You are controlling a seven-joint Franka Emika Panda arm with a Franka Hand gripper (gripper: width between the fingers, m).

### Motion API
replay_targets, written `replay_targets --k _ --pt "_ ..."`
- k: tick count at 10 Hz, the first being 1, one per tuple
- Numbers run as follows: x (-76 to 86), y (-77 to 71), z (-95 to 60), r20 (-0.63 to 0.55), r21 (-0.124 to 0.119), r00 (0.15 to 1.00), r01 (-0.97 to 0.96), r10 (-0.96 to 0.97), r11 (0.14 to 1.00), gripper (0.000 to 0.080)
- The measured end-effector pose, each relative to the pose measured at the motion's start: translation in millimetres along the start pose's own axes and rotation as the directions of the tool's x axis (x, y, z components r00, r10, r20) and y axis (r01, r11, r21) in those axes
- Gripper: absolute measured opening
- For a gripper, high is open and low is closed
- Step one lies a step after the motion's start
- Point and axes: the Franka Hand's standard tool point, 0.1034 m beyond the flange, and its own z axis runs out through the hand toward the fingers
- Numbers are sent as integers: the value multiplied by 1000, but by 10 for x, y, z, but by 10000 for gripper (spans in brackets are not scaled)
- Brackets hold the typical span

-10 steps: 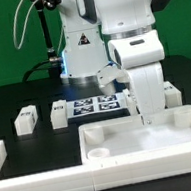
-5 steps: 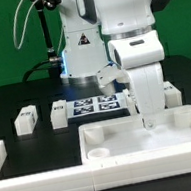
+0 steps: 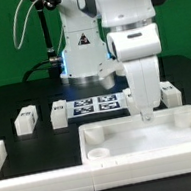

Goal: Assemble desk

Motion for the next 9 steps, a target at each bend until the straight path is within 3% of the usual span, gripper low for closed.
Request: replay_targets --k 2,4,9 --pt "93 -74 -186 14 -8 995 -97 97 995 649" --pt "275 -109 -326 11 -21 949 -316 316 948 649" --pt "304 -120 -312 -6 -18 809 -587 587 809 649"
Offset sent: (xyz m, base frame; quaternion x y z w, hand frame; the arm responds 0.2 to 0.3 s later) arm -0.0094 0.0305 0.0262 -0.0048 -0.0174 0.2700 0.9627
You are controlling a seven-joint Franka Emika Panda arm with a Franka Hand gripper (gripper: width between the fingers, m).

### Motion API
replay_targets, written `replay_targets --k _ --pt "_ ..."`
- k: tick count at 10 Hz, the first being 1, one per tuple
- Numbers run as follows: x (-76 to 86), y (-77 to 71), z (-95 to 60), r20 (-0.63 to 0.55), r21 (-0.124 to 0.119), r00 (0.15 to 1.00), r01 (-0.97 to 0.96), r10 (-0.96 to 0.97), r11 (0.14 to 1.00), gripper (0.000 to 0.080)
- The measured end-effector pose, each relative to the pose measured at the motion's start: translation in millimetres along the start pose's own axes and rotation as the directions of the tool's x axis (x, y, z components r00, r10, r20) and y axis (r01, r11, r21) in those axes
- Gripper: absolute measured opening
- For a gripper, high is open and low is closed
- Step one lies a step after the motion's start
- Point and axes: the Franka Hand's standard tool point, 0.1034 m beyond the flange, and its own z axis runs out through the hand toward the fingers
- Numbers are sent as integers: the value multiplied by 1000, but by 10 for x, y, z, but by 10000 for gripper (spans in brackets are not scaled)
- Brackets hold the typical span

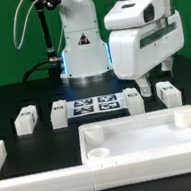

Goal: Assemble desk

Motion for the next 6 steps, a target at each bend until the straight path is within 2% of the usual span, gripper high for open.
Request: replay_targets --k 1,2,4,6 --pt "34 -86 -11 1 -3 989 -145 145 989 649" --pt "73 -168 -22 1 -3 978 -210 210 978 649" --pt "113 -309 -11 21 1 883 -469 469 883 649" --pt "192 -396 37 -10 37 708 -705 706 708 649"
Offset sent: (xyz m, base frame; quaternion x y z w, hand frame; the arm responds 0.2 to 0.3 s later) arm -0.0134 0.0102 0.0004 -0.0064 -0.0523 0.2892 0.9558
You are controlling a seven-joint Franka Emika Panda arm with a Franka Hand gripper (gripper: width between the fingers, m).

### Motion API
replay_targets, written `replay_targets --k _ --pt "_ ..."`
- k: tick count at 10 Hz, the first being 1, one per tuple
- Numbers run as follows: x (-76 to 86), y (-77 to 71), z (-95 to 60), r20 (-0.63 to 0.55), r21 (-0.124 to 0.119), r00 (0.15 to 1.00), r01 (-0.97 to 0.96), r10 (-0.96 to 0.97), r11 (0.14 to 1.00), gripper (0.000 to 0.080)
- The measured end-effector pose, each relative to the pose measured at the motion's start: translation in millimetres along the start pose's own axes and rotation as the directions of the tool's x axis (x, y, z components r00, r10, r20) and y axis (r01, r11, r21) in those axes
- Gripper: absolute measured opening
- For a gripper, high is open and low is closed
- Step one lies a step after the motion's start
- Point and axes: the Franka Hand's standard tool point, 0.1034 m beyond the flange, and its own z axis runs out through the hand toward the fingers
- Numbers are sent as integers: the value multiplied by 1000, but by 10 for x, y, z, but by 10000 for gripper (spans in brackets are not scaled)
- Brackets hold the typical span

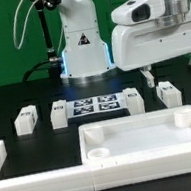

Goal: Assemble desk

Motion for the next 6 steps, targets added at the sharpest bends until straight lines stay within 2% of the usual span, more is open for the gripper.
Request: replay_targets --k 3,4,5,6 --pt "-30 3 17 35 -1 999 24 -24 1000 649" --pt "-120 -1 71 125 -13 992 16 -14 1000 649" --pt "-123 -21 111 225 -25 974 19 -13 1000 649" --pt "-93 -28 131 280 -25 960 33 -24 999 649"
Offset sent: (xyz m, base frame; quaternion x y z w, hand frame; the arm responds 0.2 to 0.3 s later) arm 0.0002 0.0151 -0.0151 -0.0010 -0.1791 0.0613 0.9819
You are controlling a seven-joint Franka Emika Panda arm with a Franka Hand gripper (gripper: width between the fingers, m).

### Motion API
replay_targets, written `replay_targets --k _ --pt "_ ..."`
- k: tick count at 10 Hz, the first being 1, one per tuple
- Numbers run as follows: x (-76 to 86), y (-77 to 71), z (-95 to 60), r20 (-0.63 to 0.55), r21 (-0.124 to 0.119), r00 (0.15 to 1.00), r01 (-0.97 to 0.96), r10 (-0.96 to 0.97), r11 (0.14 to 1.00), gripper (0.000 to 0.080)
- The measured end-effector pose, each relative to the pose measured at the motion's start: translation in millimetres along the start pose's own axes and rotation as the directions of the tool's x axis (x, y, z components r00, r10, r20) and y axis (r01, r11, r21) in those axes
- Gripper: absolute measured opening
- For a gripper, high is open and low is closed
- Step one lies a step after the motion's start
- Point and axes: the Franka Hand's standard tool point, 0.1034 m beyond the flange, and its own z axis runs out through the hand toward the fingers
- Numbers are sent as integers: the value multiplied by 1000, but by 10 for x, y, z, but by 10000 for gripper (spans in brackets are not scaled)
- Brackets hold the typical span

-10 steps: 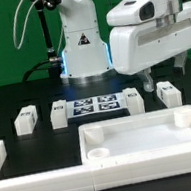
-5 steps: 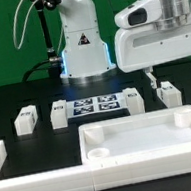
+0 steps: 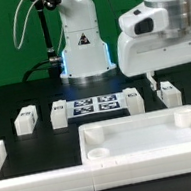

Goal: Assemble desk

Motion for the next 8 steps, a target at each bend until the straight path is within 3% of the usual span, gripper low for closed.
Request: replay_targets --k 5,8 --pt "-113 15 54 334 -14 942 9 -4 1000 649" --pt "-237 -89 301 595 -25 804 -5 19 1000 649"
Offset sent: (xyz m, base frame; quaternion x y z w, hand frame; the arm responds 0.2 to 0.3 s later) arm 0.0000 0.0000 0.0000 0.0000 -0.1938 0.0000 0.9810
